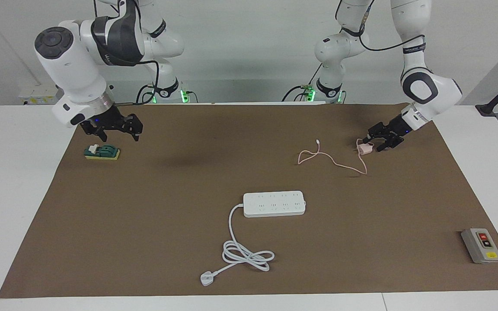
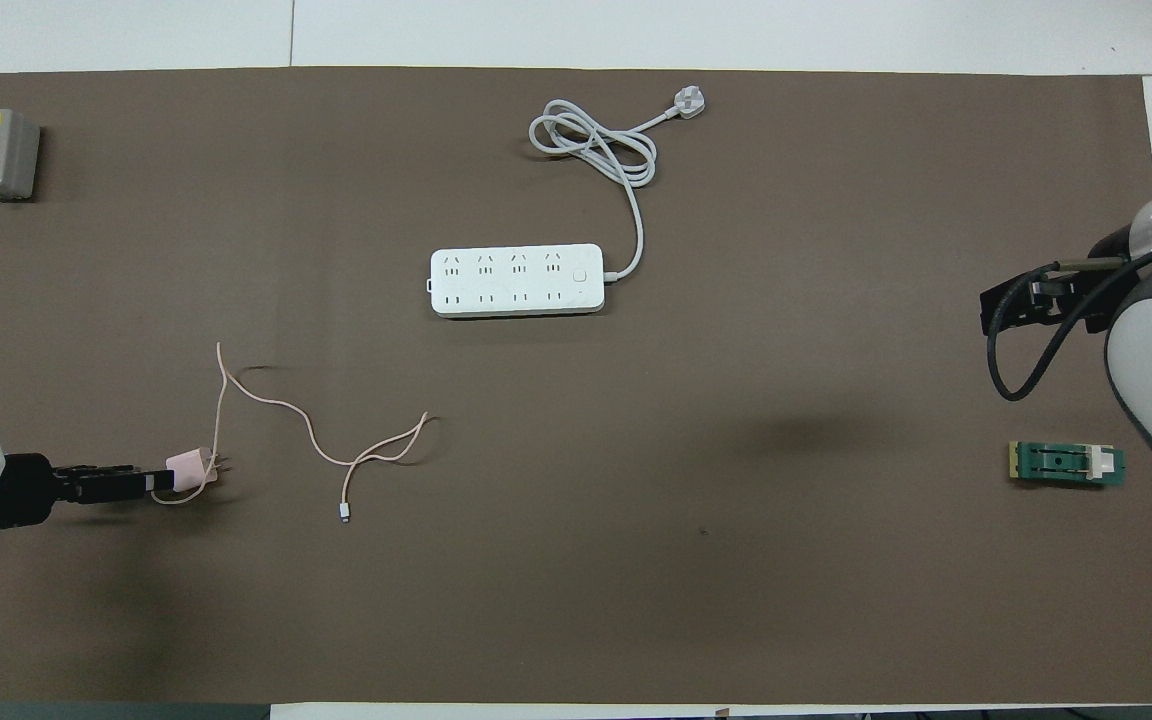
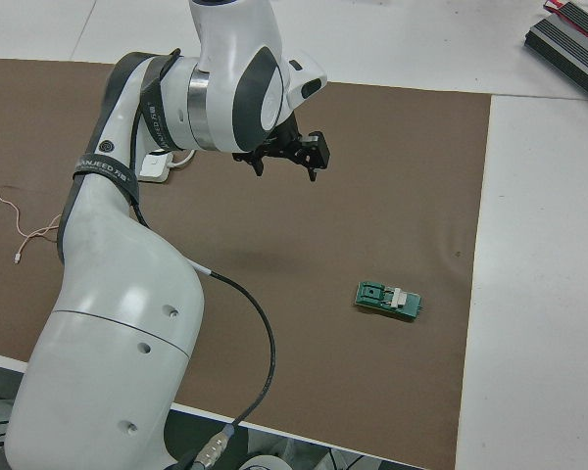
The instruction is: Unplug charger and place it aside
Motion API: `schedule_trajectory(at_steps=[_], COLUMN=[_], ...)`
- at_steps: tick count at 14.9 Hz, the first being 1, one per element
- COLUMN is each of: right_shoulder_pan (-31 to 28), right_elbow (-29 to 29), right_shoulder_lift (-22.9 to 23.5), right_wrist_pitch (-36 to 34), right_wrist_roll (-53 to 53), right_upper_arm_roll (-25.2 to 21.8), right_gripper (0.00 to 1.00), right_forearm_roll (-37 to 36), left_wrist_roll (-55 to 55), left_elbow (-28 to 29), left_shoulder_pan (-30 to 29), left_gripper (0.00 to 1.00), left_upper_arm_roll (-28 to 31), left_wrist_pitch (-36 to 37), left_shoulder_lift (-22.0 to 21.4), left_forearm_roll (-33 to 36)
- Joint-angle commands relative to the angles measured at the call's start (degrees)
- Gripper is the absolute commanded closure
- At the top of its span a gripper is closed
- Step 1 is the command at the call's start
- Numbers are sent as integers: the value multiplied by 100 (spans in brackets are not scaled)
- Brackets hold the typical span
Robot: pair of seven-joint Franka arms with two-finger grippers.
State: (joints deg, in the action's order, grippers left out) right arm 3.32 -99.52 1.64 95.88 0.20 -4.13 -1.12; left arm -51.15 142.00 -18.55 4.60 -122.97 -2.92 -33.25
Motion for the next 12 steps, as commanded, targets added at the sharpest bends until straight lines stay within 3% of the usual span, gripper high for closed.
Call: schedule_trajectory(at_steps=[1, 5, 8, 12], right_shoulder_pan=[-6, -6, -6, -77], right_elbow=[186, 442, 1020, 1093], right_shoulder_lift=[-94, -50, 125, 126], right_wrist_pitch=[150, -349, -1051, -1115], right_wrist_roll=[-116, -424, -573, -1154], right_upper_arm_roll=[53, -131, -377, -509], right_gripper=[0, 0, 0, 0], right_forearm_roll=[23, 32, 164, 191], left_wrist_roll=[1076, 1887, 2703, 3873], left_elbow=[-460, -1524, -2192, -3132], left_shoulder_pan=[-53, -88, 17, 184], left_gripper=[0, 0, 0, 0], left_upper_arm_roll=[-38, -38, -82, -477], left_wrist_pitch=[175, 1308, 1985, 2742], left_shoulder_lift=[-68, -77, -209, -323], left_forearm_roll=[1105, 1995, 2488, 2832])
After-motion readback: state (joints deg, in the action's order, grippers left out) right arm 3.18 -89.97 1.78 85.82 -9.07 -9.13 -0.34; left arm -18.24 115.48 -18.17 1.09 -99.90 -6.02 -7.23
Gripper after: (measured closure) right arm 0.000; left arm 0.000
